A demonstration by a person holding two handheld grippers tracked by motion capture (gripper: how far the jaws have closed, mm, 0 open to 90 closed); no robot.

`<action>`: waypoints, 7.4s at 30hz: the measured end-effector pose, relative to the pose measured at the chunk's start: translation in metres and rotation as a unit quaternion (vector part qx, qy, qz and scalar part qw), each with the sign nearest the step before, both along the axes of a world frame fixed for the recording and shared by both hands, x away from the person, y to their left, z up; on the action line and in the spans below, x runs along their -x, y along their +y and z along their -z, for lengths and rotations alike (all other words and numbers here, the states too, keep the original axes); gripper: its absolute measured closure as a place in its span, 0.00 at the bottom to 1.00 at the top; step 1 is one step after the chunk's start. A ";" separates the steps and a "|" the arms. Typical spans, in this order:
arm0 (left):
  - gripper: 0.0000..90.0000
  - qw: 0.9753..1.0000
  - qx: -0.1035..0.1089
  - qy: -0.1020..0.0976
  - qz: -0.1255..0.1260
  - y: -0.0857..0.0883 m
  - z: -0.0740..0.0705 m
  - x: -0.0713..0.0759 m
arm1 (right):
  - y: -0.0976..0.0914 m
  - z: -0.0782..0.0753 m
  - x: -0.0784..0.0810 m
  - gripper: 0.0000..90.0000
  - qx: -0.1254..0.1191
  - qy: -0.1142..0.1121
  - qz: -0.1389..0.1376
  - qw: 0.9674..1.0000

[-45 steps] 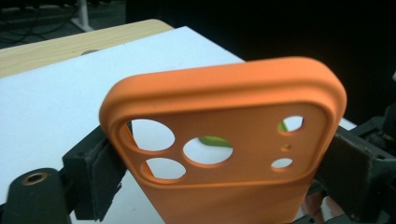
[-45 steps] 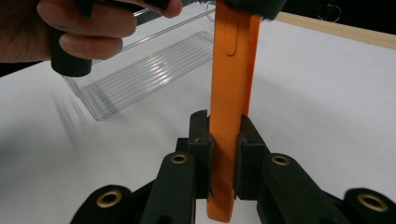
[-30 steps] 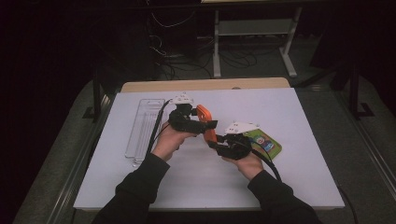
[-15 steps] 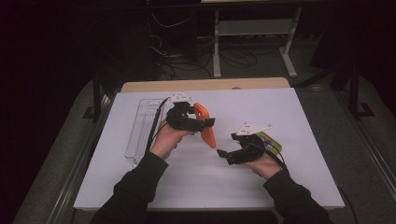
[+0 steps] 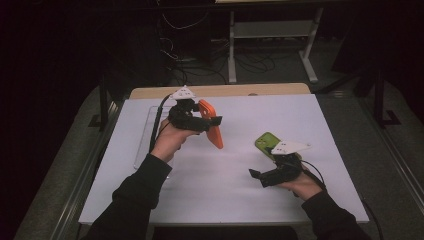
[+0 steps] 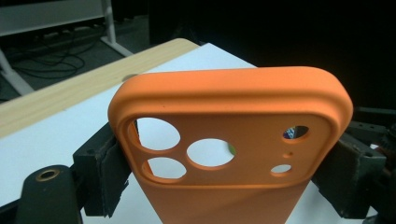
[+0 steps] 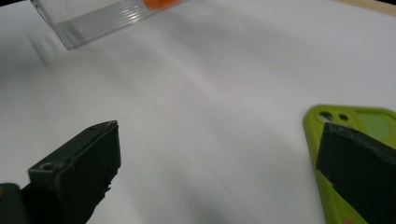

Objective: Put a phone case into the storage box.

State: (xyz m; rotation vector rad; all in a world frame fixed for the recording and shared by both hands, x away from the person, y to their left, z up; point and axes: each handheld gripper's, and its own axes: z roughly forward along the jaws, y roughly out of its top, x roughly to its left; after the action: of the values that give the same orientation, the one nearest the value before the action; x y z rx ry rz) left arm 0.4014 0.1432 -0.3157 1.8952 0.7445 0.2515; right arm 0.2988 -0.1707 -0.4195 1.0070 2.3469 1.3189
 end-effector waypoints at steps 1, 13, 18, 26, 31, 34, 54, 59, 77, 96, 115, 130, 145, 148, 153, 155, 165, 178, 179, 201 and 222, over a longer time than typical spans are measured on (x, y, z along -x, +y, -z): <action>0.17 1.000 0.000 -0.001 -0.002 0.003 -0.003 -0.001 | -0.002 0.001 0.001 0.00 0.000 0.002 0.002 1.000; 0.17 0.999 0.000 -0.028 -0.033 0.033 -0.030 -0.011 | -0.023 0.013 0.016 0.00 0.007 0.007 0.013 1.000; 0.17 0.998 -0.002 -0.036 -0.054 0.048 -0.038 -0.015 | -0.028 0.015 0.018 0.00 0.006 0.010 0.018 1.000; 0.17 0.993 -0.022 -0.047 -0.106 0.068 -0.047 -0.030 | -0.027 0.016 0.018 0.00 0.012 0.007 0.013 1.000; 0.17 0.988 -0.032 -0.052 -0.141 0.079 -0.049 -0.041 | -0.026 0.015 0.018 0.00 0.008 0.012 0.014 1.000; 0.17 0.983 -0.044 -0.052 -0.169 0.084 -0.049 -0.048 | -0.026 0.015 0.018 0.00 0.008 0.011 0.014 1.000; 0.17 0.927 -0.108 -0.040 -0.356 0.098 -0.007 -0.089 | -0.026 0.012 0.018 0.00 0.006 0.004 0.009 1.000; 0.17 0.920 -0.114 -0.026 -0.375 0.095 0.011 -0.096 | -0.027 0.012 0.018 0.00 0.004 0.002 0.009 1.000; 0.16 0.908 -0.147 0.006 -0.393 0.089 0.053 -0.105 | -0.027 0.011 0.020 0.00 0.002 0.000 0.007 1.000; 0.00 0.919 -0.119 -0.006 -0.376 0.095 0.049 -0.106 | -0.027 0.011 0.020 0.00 0.003 -0.002 0.004 1.000; 0.00 0.959 -0.115 0.009 -0.260 0.117 0.013 -0.073 | -0.027 0.009 0.020 0.00 0.004 0.000 0.012 1.000; 0.00 0.989 -0.090 0.021 -0.114 0.104 0.002 -0.027 | -0.029 0.010 0.022 0.00 0.004 -0.003 0.011 1.000; 0.00 0.997 -0.075 0.013 0.021 0.043 0.016 0.025 | -0.030 0.009 0.024 0.00 0.002 -0.006 0.009 1.000; 0.00 0.996 -0.079 0.012 0.040 0.031 0.023 0.033 | -0.029 0.009 0.023 0.00 0.003 -0.003 0.007 1.000; 0.00 0.994 -0.084 0.019 0.065 0.016 0.036 0.044 | -0.028 0.008 0.022 0.00 0.004 -0.002 0.002 1.000; 0.00 0.993 -0.085 0.020 0.074 0.012 0.041 0.048 | -0.028 0.008 0.022 0.00 0.005 -0.001 0.002 1.000; 0.00 0.991 -0.090 0.014 0.097 0.003 0.069 0.070 | -0.028 -0.005 0.019 0.00 0.009 0.004 0.001 1.000; 0.00 0.989 -0.093 0.012 0.112 -0.001 0.087 0.078 | -0.035 -0.029 -0.004 0.00 0.047 0.026 0.014 0.998; 0.00 0.989 -0.094 0.014 0.113 -0.001 0.088 0.078 | -0.035 -0.030 -0.006 0.00 0.046 0.029 0.015 0.998; 0.00 0.989 -0.085 0.018 0.116 0.004 0.087 0.075 | -0.056 -0.053 -0.061 0.00 0.042 0.021 0.057 0.997; 0.00 0.992 -0.068 0.022 0.106 0.005 0.086 0.075 | -0.066 -0.042 -0.083 0.00 0.076 0.064 0.081 0.992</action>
State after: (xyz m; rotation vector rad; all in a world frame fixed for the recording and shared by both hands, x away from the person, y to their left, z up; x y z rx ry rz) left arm 0.3267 0.1487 -0.4021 2.0977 0.5604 0.1293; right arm 0.3813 -0.2371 -0.3778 1.2369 2.3571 1.0277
